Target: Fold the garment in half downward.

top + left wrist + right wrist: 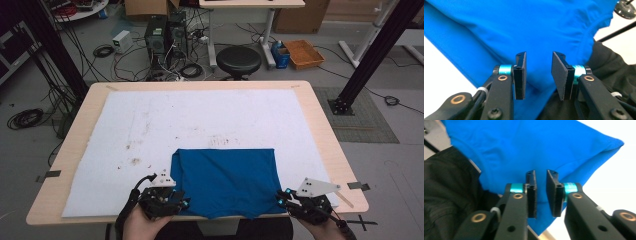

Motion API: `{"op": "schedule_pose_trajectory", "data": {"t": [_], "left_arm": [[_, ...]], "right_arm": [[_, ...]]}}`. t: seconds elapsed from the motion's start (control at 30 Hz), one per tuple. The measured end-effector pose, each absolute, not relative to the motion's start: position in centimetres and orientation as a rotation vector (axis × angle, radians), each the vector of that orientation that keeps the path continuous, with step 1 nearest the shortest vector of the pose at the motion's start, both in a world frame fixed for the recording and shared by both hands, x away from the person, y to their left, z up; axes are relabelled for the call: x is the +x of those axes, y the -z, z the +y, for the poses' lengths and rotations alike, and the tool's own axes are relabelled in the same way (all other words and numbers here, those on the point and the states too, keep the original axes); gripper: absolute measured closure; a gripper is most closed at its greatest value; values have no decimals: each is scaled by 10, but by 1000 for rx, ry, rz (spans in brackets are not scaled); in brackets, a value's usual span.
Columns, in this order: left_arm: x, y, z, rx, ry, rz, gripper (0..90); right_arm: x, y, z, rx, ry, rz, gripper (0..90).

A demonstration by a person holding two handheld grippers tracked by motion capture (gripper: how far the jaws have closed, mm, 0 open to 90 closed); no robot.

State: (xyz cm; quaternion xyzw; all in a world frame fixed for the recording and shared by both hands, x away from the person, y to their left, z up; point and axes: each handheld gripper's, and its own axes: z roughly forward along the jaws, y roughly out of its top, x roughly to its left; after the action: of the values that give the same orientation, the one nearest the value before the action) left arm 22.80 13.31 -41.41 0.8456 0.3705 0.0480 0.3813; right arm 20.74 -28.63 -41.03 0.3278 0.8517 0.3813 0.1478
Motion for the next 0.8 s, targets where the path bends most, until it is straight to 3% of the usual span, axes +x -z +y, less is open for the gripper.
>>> {"op": "schedule_pose_trajectory", "data": {"t": [0.07, 0.33, 0.6, 0.8], "left_arm": [[234, 410, 135, 2131, -162, 975, 588], [286, 400, 147, 2018, -356, 1067, 544], [349, 418, 149, 1984, -391, 1183, 531], [371, 430, 143, 2030, -362, 1193, 525]], "right_arm": [[212, 407, -288, 946, -1095, 2415, 753], [264, 400, -299, 1058, -1110, 2280, 655], [326, 409, -303, 1261, -1158, 2211, 609], [356, 425, -301, 1404, -1166, 2206, 578]]}}
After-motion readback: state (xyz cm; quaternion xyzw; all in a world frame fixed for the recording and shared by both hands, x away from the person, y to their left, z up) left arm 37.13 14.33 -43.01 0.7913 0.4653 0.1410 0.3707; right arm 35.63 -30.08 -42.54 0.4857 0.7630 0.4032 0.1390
